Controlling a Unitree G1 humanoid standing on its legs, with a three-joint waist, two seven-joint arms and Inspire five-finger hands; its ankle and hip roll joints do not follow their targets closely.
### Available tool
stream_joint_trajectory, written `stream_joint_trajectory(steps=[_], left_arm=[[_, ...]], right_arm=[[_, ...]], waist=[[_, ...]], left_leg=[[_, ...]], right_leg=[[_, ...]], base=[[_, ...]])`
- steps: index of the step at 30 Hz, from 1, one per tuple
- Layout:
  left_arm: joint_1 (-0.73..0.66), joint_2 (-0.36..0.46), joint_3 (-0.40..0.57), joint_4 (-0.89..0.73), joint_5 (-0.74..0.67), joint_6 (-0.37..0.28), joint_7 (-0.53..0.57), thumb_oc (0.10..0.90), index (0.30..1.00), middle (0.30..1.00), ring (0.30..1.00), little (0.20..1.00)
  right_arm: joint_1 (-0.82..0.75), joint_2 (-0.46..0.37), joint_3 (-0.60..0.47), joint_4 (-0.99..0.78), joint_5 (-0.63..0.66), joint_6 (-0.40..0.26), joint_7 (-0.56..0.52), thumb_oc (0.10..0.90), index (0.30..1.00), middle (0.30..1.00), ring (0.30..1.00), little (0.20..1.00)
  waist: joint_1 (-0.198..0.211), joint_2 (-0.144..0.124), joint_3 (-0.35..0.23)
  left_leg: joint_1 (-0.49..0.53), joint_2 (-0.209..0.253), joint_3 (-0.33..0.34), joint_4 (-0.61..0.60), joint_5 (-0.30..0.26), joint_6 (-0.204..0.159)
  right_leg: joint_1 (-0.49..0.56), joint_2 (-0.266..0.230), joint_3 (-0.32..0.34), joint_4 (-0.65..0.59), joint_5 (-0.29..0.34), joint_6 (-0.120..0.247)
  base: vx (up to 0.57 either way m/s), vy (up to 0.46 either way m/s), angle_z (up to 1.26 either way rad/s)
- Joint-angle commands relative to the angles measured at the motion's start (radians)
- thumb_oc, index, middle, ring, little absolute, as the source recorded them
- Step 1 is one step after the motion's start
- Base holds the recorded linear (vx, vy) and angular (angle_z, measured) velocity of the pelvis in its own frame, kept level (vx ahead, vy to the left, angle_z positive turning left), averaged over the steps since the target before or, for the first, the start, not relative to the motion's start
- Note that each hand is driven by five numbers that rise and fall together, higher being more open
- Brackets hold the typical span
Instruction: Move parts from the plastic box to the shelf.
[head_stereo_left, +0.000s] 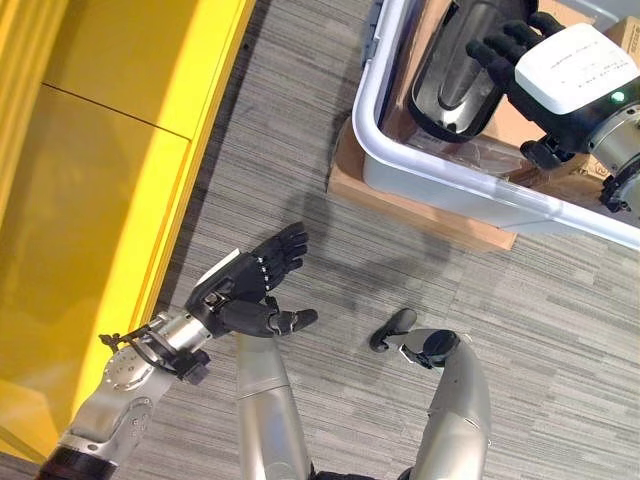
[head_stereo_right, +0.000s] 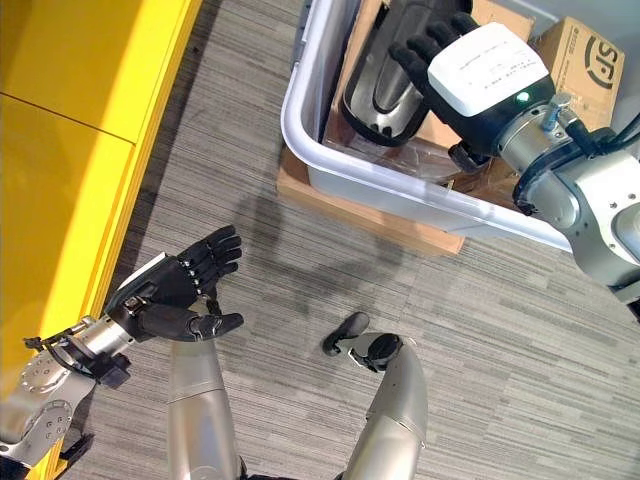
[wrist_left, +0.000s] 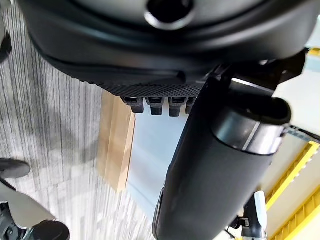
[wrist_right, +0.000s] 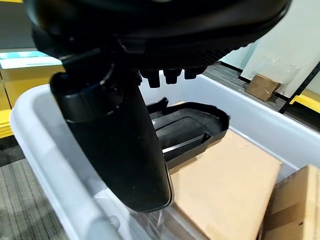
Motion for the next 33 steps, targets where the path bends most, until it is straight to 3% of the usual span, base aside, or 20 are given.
stream_joint_trajectory(steps=[1, 10, 26, 33], left_arm=[[0.015, -0.006, 0.027, -0.083, -0.045, -0.078, -0.043, 0.9, 1.0, 1.0, 1.0, 1.0], [0.036, -0.029, 0.055, -0.077, -0.063, -0.078, -0.05, 0.9, 1.0, 1.0, 1.0, 1.0], [0.034, -0.035, 0.037, -0.081, -0.049, -0.081, -0.053, 0.9, 1.0, 1.0, 1.0, 1.0], [0.031, -0.038, 0.025, -0.085, -0.044, -0.089, -0.05, 0.9, 1.0, 1.0, 1.0, 1.0]], right_arm=[[-0.13, -0.01, -0.062, 0.046, 0.059, 0.014, -0.053, 0.9, 1.0, 1.0, 1.0, 1.0], [-0.117, 0.022, -0.098, 0.101, 0.095, 0.032, -0.017, 0.9, 1.0, 1.0, 1.0, 1.0], [-0.1, 0.027, -0.097, 0.109, 0.1, -0.006, 0.017, 0.9, 1.0, 1.0, 1.0, 1.0], [-0.143, 0.047, -0.078, 0.105, 0.084, -0.009, 0.035, 0.9, 1.0, 1.0, 1.0, 1.0]], waist=[[0.031, 0.013, -0.015], [0.032, 0.036, -0.015], [0.028, 0.036, -0.015], [0.027, 0.048, -0.015]], left_leg=[[0.077, -0.014, 0.162, -0.16, 0.049, 0.048], [0.124, -0.012, 0.185, -0.199, 0.065, 0.042], [0.168, -0.023, 0.202, -0.209, 0.06, 0.044], [0.205, -0.032, 0.218, -0.257, 0.075, 0.042]], right_leg=[[0.031, 0.107, -0.011, 0.093, -0.125, 0.079], [0.061, 0.098, -0.002, 0.079, -0.125, 0.079], [0.095, 0.107, 0.007, 0.064, -0.122, 0.078], [0.12, 0.113, 0.018, 0.006, -0.086, 0.09]], base=[[-0.01, 0.041, 0.03], [-0.01, 0.055, -0.02], [0.0, 0.006, 0.0], [-0.02, 0.055, -0.02]])
